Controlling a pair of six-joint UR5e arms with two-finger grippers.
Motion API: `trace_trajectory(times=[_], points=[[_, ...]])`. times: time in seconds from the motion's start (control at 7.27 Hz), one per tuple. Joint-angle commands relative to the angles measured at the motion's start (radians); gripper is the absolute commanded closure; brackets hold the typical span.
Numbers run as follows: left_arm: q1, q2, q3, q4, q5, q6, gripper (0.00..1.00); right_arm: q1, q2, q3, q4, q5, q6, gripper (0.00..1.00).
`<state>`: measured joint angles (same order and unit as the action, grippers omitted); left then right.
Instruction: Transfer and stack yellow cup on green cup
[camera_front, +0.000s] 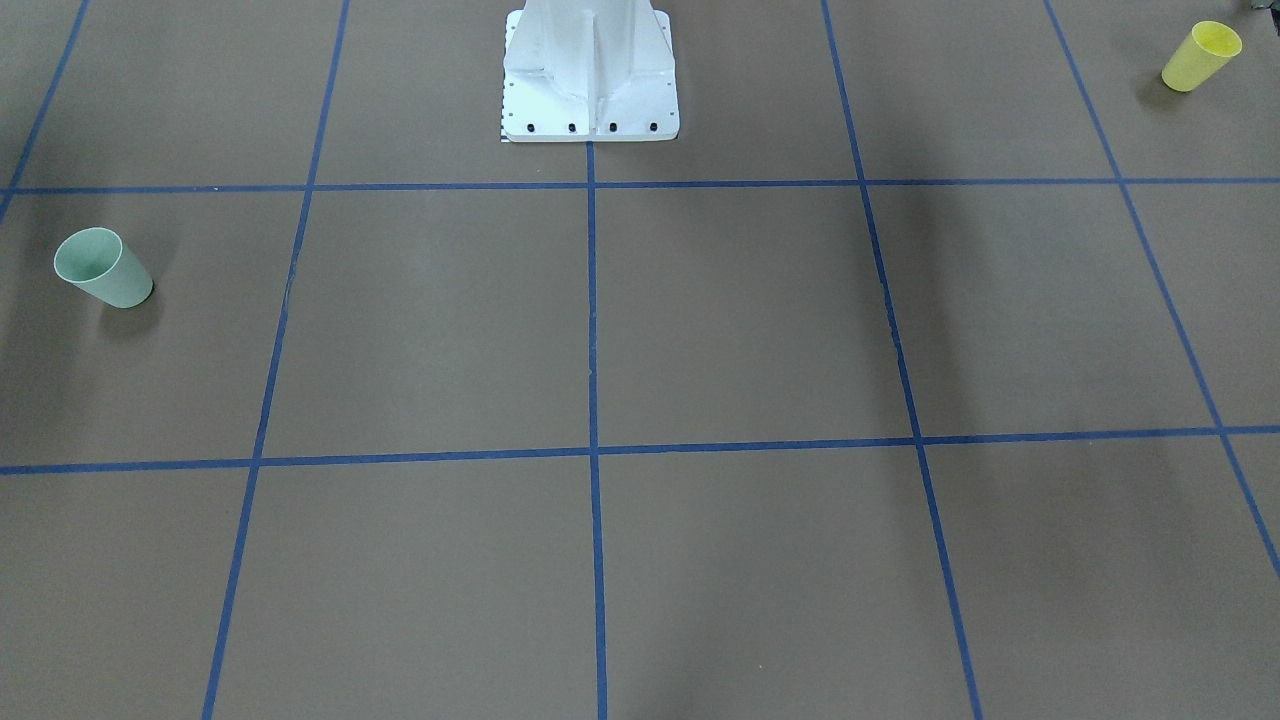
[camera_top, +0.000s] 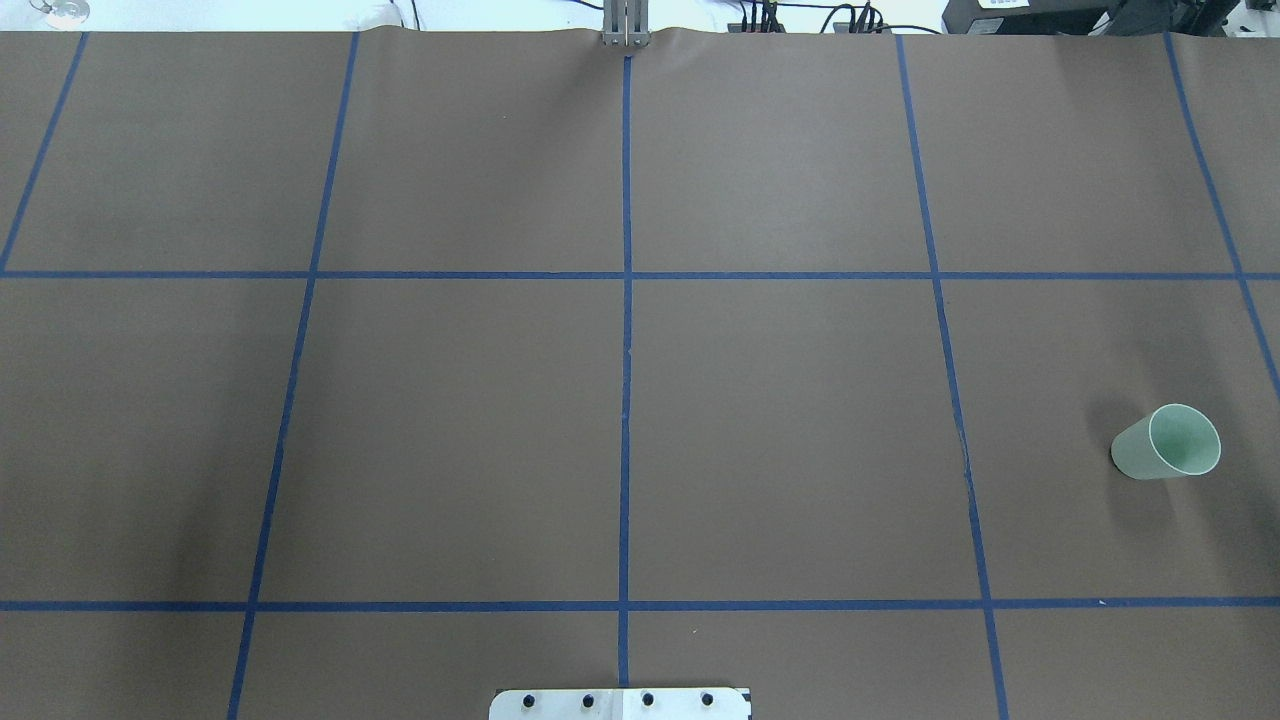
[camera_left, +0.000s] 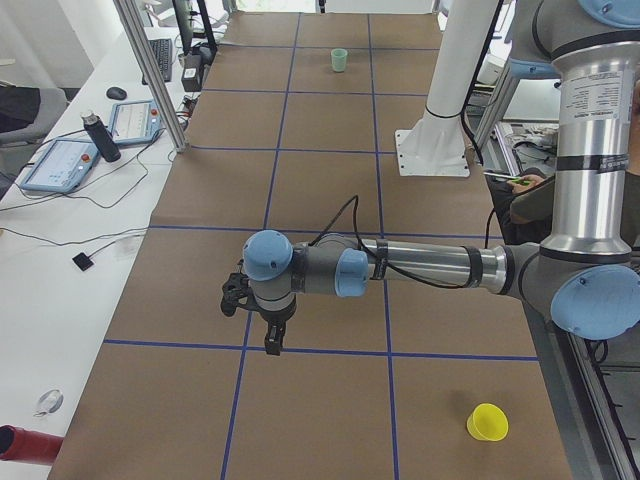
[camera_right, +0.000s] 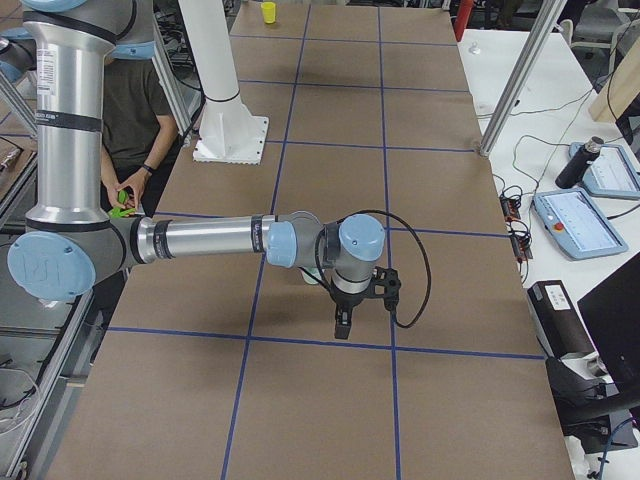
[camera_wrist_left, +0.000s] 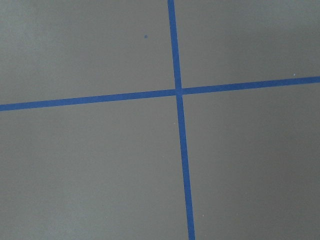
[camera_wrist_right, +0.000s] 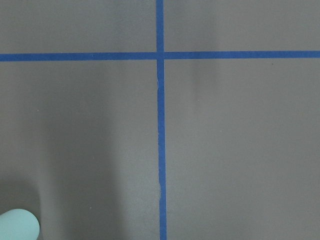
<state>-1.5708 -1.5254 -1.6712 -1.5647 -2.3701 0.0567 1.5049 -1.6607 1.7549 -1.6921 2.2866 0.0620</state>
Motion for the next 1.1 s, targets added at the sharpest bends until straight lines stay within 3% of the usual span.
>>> trace_trajectory(times=[0.0,0.28,0.55,0.96], points=[[0.002,0.005,0.002,-0.002,-0.006,0.006,0.00,0.000,0.005,0.002,0.000,0.002,-0.001,0.00],[0.002,0.014,-0.002,-0.006,-0.058,0.011,0.00,0.000,0.005,0.000,0.000,0.010,-0.004,0.00],[0.002,0.054,-0.018,-0.087,-0.060,0.089,0.00,0.000,0.007,0.002,0.002,0.008,-0.007,0.00],[0.012,0.054,-0.021,-0.098,-0.060,0.089,0.00,0.000,0.012,0.000,0.002,0.007,-0.004,0.00]])
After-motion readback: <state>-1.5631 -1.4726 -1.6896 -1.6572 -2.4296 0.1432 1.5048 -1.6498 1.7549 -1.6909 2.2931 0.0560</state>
